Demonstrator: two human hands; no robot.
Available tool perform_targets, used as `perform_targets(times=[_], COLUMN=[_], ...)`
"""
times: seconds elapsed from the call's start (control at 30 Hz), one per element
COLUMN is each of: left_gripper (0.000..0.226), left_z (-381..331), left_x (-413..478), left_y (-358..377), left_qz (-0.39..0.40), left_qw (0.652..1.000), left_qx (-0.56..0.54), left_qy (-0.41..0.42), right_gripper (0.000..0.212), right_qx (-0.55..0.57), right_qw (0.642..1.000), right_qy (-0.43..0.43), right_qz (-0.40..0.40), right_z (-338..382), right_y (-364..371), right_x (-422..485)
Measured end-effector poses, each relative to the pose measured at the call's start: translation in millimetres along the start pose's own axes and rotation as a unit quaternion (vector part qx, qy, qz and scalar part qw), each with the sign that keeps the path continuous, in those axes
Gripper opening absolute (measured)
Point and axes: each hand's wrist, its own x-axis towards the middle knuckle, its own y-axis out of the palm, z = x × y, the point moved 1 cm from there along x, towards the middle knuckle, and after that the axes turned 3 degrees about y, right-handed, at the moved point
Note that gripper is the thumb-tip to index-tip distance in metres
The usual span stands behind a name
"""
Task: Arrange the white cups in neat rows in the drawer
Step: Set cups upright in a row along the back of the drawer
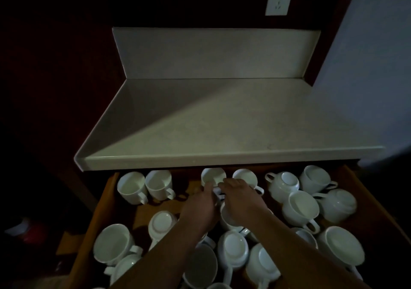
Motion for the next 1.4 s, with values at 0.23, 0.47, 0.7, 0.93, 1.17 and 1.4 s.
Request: perform_targets(times=[0.23, 0.47, 0.7, 0.93, 1.17, 1.4], left_gripper=[0.079, 0.069, 0.068, 0.064, 0.066, 0.067], left_z=[-13, -25, -24, -18, 12, 37], left_x=[-20, -38, -41, -39, -21, -23], left_y=[-8, -14, -10, -13, -12, -39], left_qz=[0.028, 0.028, 0.017, 0.004, 0.004, -0.085], left_qw=[0.983, 0.970, 0.979, 0.976, 0.996, 0.948], left_qx=[0.170, 0.217, 0.187, 0.210, -0.047, -0.280], left_qy=[-0.059, -0.106, -0.084, -0.050, -0.072, -0.128], right_gripper=[0.036, 0.030, 0.045, 0.028, 0.026, 0.025], right_qx=[-0.039, -0.089, -0.144, -0.112, -0.123, -0.068], right_qw=[0.997, 0.992, 0.976, 0.982, 0.972, 0.987], right_qy=[0.017, -0.003, 0.045, 0.097, 0.141, 0.116], right_qz=[0.068, 0.088, 0.156, 0.117, 0.144, 0.083], right_z=[1, -7, -22, -50, -46, -30], right_y=[-14, -12, -20, -19, -15, -42], right_x=[24, 34, 23, -2, 3, -13])
